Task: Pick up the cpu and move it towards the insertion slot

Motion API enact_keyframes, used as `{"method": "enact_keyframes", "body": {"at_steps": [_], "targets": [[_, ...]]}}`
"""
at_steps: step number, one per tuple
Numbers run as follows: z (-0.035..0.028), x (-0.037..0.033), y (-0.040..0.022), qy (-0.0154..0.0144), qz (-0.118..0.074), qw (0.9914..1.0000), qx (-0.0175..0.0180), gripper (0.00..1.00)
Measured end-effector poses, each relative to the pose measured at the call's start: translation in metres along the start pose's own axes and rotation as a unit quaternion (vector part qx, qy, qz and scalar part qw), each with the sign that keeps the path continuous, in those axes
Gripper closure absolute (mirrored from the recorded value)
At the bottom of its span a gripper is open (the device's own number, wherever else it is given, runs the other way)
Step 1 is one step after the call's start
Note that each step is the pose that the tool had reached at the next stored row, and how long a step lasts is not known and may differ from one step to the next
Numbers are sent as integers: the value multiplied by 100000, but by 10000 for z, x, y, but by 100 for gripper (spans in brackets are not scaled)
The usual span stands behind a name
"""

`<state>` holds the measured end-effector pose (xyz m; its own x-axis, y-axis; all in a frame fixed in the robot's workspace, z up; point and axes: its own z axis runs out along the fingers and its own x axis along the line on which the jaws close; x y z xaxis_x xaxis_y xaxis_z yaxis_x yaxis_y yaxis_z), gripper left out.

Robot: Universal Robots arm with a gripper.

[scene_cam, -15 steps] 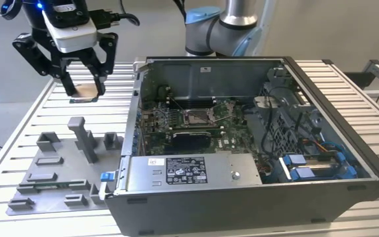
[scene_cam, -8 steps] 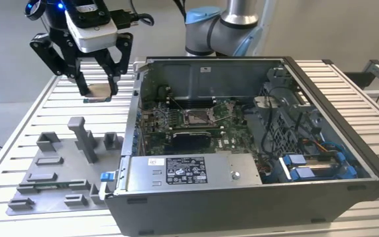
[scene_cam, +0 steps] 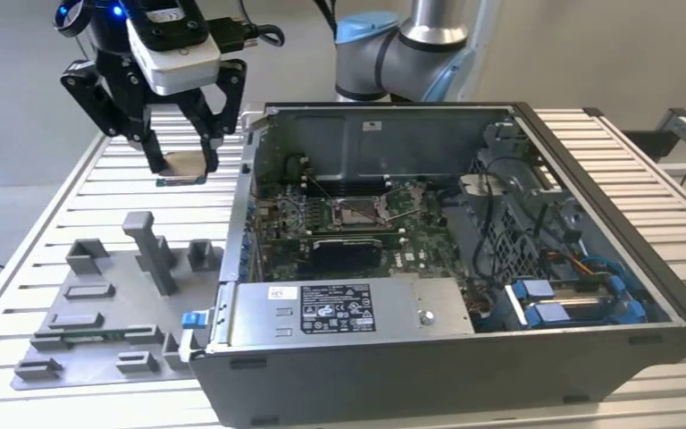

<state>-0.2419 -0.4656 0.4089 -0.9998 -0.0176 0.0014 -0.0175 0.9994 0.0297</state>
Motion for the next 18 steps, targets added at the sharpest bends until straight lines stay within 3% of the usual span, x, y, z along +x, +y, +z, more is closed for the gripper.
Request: {"method": "enact_keyframes", "body": {"at_steps": [8,18], "targets": [[0,-33,0,2,-1,100000,0,100],[-1,-297,-5,31,1,100000,2,100]]}}
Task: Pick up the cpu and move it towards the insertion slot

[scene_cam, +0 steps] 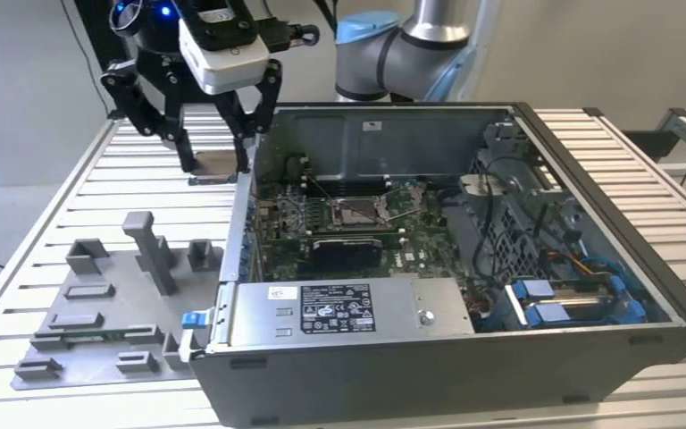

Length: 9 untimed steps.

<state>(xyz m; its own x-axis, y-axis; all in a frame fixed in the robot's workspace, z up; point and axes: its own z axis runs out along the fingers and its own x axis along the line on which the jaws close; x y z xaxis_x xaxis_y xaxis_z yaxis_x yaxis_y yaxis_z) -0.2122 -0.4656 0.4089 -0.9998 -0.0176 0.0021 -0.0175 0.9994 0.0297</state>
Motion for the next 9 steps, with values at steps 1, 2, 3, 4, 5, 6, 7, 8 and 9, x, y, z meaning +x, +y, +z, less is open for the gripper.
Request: {"method": "enact_keyframes", "body": {"at_steps": [1,2,3,4,5,6,7,8,9], "targets": [[0,-37,-1,18,-3,100000,-1,100],[0,-75,-2,40,-2,100000,-1,100],[-1,-113,-2,61,-1,100000,0,100],[0,-151,-3,81,1,100000,-3,100],[-1,-187,-3,97,-2,100000,-3,100],[-1,-229,-4,116,-11,100000,0,100],[-1,-267,-5,128,-24,100000,-1,100],[-1,-299,-5,137,-30,100000,-2,100],[-1,-325,-6,142,-54,100000,0,100]]}}
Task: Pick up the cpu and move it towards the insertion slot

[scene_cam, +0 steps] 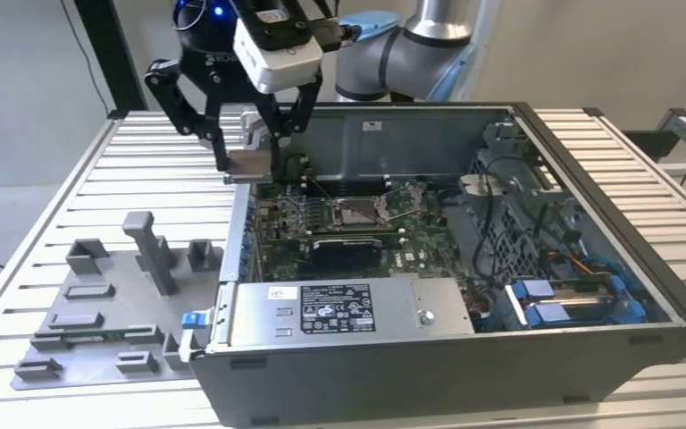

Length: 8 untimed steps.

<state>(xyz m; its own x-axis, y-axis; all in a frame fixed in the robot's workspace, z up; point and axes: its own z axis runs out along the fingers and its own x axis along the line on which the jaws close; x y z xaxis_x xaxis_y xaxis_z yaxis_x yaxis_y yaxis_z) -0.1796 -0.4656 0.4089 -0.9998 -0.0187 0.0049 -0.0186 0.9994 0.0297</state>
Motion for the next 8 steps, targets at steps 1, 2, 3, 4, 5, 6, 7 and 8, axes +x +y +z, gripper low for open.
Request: {"method": "enact_keyframes", "body": {"at_steps": [1,2,3,4,5,6,7,8], "targets": [[0,-26,-1,-3,-30,100000,-3,100],[0,-51,-1,-4,-57,100000,-4,100],[1,-80,-2,-4,-87,100000,-7,100],[2,-117,-2,-6,-123,100000,-9,100],[4,-161,-3,4,-158,100000,-6,100],[7,-206,-4,16,-202,100000,-4,100],[12,-251,-5,27,-252,100000,-4,100],[18,-296,-6,32,-318,99999,-3,100]]}}
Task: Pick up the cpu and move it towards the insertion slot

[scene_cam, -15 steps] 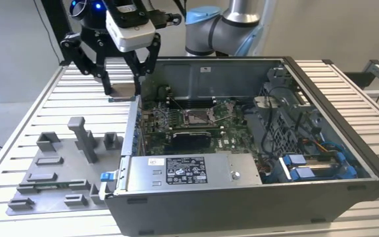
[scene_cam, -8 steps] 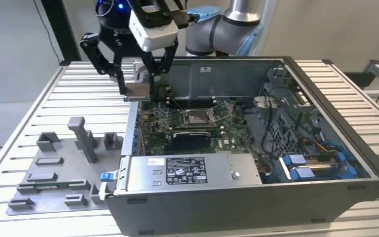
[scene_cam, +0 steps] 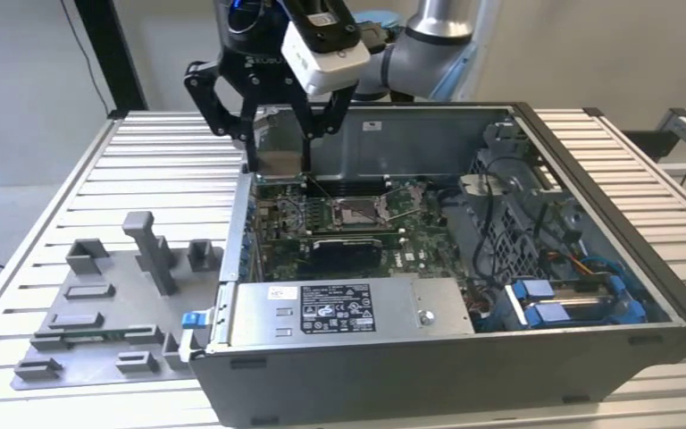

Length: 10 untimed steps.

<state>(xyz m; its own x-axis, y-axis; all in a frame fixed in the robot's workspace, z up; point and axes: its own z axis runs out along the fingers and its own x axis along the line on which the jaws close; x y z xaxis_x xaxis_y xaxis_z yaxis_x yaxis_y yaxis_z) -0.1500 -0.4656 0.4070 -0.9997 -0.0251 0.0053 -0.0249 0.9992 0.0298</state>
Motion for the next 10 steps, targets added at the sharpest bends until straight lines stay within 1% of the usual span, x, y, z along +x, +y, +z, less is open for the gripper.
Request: {"method": "enact_keyframes", "body": {"at_steps": [10], "targets": [[99,-455,-14,71,-381,99999,-2,100]]}}
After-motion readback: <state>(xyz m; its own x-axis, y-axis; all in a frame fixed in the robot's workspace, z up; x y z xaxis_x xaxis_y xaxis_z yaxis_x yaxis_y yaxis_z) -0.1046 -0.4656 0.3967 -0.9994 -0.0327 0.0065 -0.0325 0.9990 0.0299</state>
